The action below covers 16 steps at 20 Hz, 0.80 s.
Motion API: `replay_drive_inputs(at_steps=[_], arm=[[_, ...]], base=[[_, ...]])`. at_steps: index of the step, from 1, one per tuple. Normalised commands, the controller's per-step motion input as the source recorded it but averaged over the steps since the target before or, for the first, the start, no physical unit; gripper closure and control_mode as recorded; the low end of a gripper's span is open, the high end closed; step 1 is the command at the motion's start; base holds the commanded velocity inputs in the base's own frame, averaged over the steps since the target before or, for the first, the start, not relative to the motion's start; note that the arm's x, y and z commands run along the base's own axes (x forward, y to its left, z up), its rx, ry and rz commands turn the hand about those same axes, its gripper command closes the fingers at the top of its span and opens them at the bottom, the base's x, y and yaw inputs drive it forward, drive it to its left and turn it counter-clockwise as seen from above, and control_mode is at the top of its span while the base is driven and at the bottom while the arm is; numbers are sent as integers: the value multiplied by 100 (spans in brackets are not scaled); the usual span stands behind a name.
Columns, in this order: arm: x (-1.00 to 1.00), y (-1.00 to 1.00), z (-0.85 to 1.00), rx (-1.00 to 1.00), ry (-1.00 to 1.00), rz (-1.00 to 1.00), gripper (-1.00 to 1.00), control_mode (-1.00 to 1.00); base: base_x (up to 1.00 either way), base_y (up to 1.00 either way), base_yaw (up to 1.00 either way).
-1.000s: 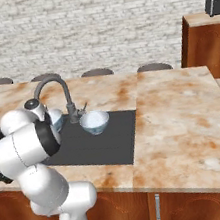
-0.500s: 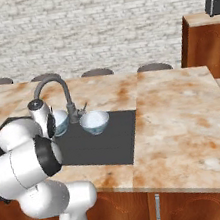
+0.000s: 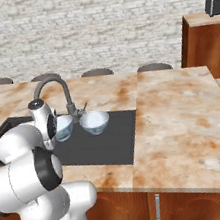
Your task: Rinse each bowl for a few seconds and place them down in the sink or on the counter.
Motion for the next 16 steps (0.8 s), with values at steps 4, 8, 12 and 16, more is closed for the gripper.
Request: replay_drive_inputs(at_steps=[4,8,12,16], arm=[[-21,-9,-5,0,1,-14,100,-100],[-27,-7,-14,0,-1,-14,100,-100],[-30,-9,-18,0,-4,-12,100,-100],[-18,-9,-17,0,-6,-10,100,-100]], base=[[0,0,0],[0,0,0],[0,0,0],[0,0,0]])
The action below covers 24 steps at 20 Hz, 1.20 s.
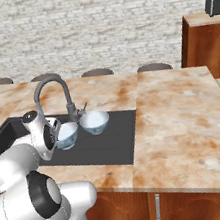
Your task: Rinse each bowl for a few seconds and place them down in the sink or on the counter.
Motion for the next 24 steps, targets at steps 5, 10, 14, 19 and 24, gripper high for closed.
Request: replay_drive_inputs(at_steps=[5,10,14,19,24], arm=[[-8,-7,-18,2,-3,-8,100,-100],[-3,-2,-20,4,-1,-8,100,-100],[0,0,-21,4,0,-8,100,-100],[0,0,-23,4,0,-8,100,-100],[0,3,-27,4,0,-8,-100,-100]], base=[[0,0,0],[0,0,0],[0,0,0],[0,0,0],[0,0,0]])
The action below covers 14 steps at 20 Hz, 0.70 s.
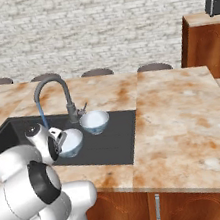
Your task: Rinse each bowl for a few seconds and place them down in the sink or on the counter.
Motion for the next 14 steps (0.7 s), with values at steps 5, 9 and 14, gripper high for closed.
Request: replay_drive_inputs(at_steps=[5,9,14], arm=[[-7,-4,-14,5,0,-7,-100,-100],[-10,-5,6,3,-4,-6,-100,-100],[-8,-2,16,2,-5,-6,-100,-100]], base=[[0,0,0],[0,0,0],[0,0,0]])
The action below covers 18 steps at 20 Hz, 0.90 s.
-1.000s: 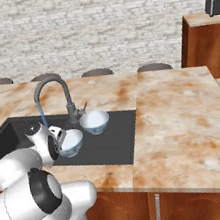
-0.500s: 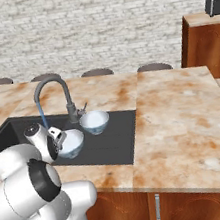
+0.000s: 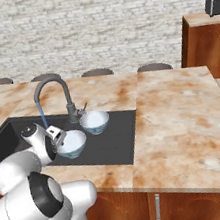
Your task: Rinse each bowl for a few seconds and place them down in the sink or on the counter.
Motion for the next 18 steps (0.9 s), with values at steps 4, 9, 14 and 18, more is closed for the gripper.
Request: replay_drive_inputs(at_steps=[4,9,14,18], arm=[[-7,0,26,1,-6,-6,-100,-100],[-6,0,35,1,-5,-6,-100,-100],[-8,0,43,2,-5,-5,-100,-100],[-8,-2,49,2,-6,-3,-100,-100]], base=[[0,0,0],[0,0,0],[0,0,0],[0,0,0]])
